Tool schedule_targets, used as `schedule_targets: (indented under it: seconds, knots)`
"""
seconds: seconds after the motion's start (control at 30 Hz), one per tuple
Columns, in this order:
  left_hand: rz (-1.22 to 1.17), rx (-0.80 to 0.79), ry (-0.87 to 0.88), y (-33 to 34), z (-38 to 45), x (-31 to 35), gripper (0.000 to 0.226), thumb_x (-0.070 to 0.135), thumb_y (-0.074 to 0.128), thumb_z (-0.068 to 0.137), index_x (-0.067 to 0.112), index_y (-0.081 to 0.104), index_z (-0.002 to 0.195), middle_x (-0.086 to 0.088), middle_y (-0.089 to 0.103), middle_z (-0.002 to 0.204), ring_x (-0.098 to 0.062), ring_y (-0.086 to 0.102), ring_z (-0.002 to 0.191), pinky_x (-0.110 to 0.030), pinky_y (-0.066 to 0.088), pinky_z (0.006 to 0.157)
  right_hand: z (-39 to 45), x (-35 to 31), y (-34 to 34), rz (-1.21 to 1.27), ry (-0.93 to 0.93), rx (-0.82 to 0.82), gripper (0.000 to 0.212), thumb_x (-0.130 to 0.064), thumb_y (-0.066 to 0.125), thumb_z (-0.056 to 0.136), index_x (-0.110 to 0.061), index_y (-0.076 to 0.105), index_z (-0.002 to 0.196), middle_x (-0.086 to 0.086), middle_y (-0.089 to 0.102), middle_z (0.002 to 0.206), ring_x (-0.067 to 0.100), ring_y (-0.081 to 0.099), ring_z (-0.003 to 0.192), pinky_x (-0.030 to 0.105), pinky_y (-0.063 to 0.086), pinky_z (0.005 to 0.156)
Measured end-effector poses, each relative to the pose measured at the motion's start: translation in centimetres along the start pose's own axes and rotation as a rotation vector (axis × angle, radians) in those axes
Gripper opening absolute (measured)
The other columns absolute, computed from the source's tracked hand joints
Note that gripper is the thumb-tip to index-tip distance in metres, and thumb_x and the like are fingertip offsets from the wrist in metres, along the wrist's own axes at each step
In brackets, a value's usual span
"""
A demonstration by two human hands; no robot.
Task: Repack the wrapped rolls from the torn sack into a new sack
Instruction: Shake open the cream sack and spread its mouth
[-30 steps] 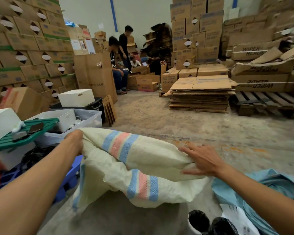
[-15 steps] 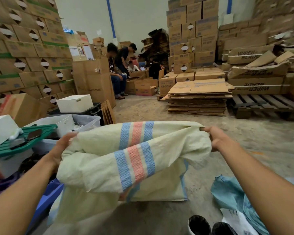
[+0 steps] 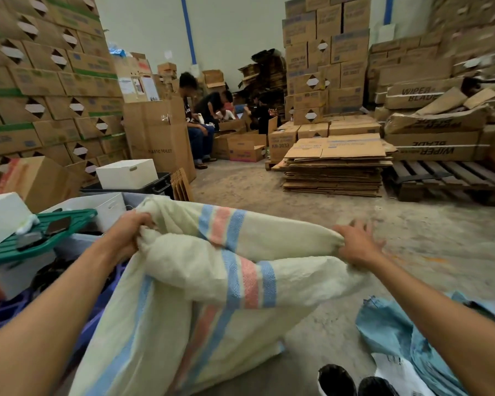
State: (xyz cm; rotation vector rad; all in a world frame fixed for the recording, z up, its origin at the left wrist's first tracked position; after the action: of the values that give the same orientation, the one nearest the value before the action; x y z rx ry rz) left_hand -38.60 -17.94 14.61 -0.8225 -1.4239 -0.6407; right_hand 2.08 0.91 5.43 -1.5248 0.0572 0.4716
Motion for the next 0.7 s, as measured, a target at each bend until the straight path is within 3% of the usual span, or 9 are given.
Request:
schedule_targets:
  seconds: [0.07,0.1,0.2,0.27,0.37,0.47,0.57,0.63,0.7]
  knots:
    - [0.331,0.074,0.001,0.4,-0.3,0.3,0.026,0.003,0.052,0.088,0.008,0.059,0.112,-0.01,0.06,0.11,-0.023,0.057,0.086,-0.034,0.046,0.07,-0.4,-0.1,1.3,0.073,0.199,0.117,0.032,-0.028,0.056,0.09,-0.045,0.05,0.117,0.014,0.016,0.149,0.042,0.014,0.138,0.065,0.023,0.106]
    - [0.499,0.115,-0.002,0.4,-0.2,0.2,0.017,0.011,0.053,0.093,0.015,0.058,0.109,-0.006,0.059,0.11,-0.022,0.055,0.089,-0.035,0.043,0.071,-0.5,-0.2,1.8,0.162,0.261,0.13,0.034,-0.022,0.05,0.093,-0.044,0.05,0.119,0.016,0.012,0.152,0.044,0.017,0.137,0.062,0.026,0.106]
    - [0.693,0.222,-0.021,-0.1,1.1,-0.9,0.016,0.015,0.057,0.092,0.003,0.064,0.101,-0.017,0.066,0.107,-0.032,0.062,0.089,-0.044,0.055,0.076,0.5,0.1,3.3,0.624,0.399,0.137,0.034,-0.008,0.043,0.093,-0.026,0.058,0.118,0.019,0.048,0.134,0.036,0.048,0.107,0.043,0.044,0.091]
    - [0.54,0.323,-0.116,0.0,1.7,-1.2,0.018,0.009,0.06,0.088,-0.003,0.062,0.102,-0.024,0.065,0.105,-0.038,0.065,0.088,-0.052,0.058,0.081,1.0,-0.1,3.9,1.064,0.516,0.079,0.025,-0.001,0.049,0.09,-0.01,0.063,0.109,0.018,0.063,0.118,0.034,0.059,0.096,0.043,0.055,0.082]
    - [0.011,0.295,-0.383,1.6,0.1,-0.6,0.009,0.006,0.058,0.089,0.002,0.059,0.096,-0.014,0.062,0.098,-0.028,0.058,0.09,-0.047,0.051,0.089,-0.1,-1.8,3.7,1.546,0.589,-0.237,0.021,0.006,0.039,0.098,0.005,0.06,0.096,0.018,0.064,0.095,0.032,0.06,0.081,0.039,0.058,0.053]
    - [-0.308,0.378,-0.562,0.4,0.3,-0.8,0.011,0.017,0.052,0.085,0.013,0.059,0.078,0.0,0.066,0.09,-0.02,0.058,0.087,-0.036,0.052,0.081,-0.5,-1.0,2.4,1.678,0.589,-0.304,0.028,0.009,0.024,0.097,0.006,0.052,0.097,0.02,0.058,0.093,0.035,0.056,0.082,0.046,0.057,0.057]
    - [-0.415,0.36,-0.576,-2.9,1.6,-2.1,0.022,0.019,0.044,0.071,0.015,0.065,0.065,0.006,0.073,0.084,-0.016,0.061,0.084,-0.027,0.055,0.063,-0.4,1.0,1.0,1.683,0.523,-0.427,0.028,0.006,0.037,0.093,0.007,0.055,0.115,0.026,0.062,0.105,0.041,0.06,0.094,0.053,0.057,0.055]
    - [-0.386,0.288,-0.575,-4.3,2.0,-2.9,0.036,0.02,0.048,0.07,0.018,0.071,0.098,0.005,0.07,0.113,-0.023,0.063,0.105,-0.036,0.052,0.082,-0.4,1.5,-0.2,1.675,0.395,-0.477,0.044,0.004,0.07,0.068,0.009,0.066,0.111,0.026,0.068,0.104,0.041,0.067,0.092,0.053,0.059,0.062]
    - [-0.326,0.163,-0.531,-3.8,0.7,-2.5,0.038,0.021,0.043,0.083,0.013,0.066,0.113,-0.007,0.07,0.112,-0.03,0.059,0.11,-0.044,0.045,0.093,0.1,2.4,-1.1,1.753,0.277,-0.535,0.07,0.005,0.087,0.025,0.009,0.075,0.094,0.026,0.071,0.1,0.04,0.072,0.084,0.051,0.06,0.061]
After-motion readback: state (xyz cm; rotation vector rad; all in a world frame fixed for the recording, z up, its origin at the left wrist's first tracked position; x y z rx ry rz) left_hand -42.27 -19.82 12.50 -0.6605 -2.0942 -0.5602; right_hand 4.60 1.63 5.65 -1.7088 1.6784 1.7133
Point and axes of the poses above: each hand's wrist, its own z-axis towards the middle knuckle, its own y-axis out of the palm, x = y × z, the point moved 1 cm from there along z, towards the middle knuckle
